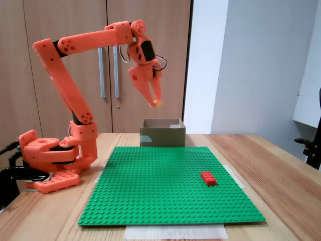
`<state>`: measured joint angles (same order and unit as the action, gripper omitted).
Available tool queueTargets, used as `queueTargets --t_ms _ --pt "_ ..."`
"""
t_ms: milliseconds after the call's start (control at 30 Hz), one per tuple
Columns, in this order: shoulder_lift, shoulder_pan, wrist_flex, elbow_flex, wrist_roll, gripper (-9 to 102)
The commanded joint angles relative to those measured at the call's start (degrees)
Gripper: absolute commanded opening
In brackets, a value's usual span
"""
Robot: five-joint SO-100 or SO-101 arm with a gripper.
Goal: Pick the yellow lego block and put it in the box.
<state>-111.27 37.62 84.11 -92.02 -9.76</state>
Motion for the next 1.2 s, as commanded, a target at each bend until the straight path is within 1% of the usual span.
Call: queueTargets --t_ms 0,200,500,633,767,800,900,1033,1167 --pt "2.37 3.78 0.35 4.83 0.79 -1" --pt "11.95 7.29 -0.44 11.34 2.90 -1" --pt "27.60 6.42 -8.17 16.52 3.69 -1" --pt "33.05 6.50 -13.10 18.54 3.52 -1" --pt "37.97 7.29 -14.94 22.06 2.64 -1" --pt "38.94 7.38 -15.47 22.59 2.81 1" --pt "41.84 8.17 -15.82 24.52 2.20 2" --pt "44.91 10.28 -14.15 26.81 0.79 1" --pt "47.37 10.99 -13.80 28.04 1.41 1"
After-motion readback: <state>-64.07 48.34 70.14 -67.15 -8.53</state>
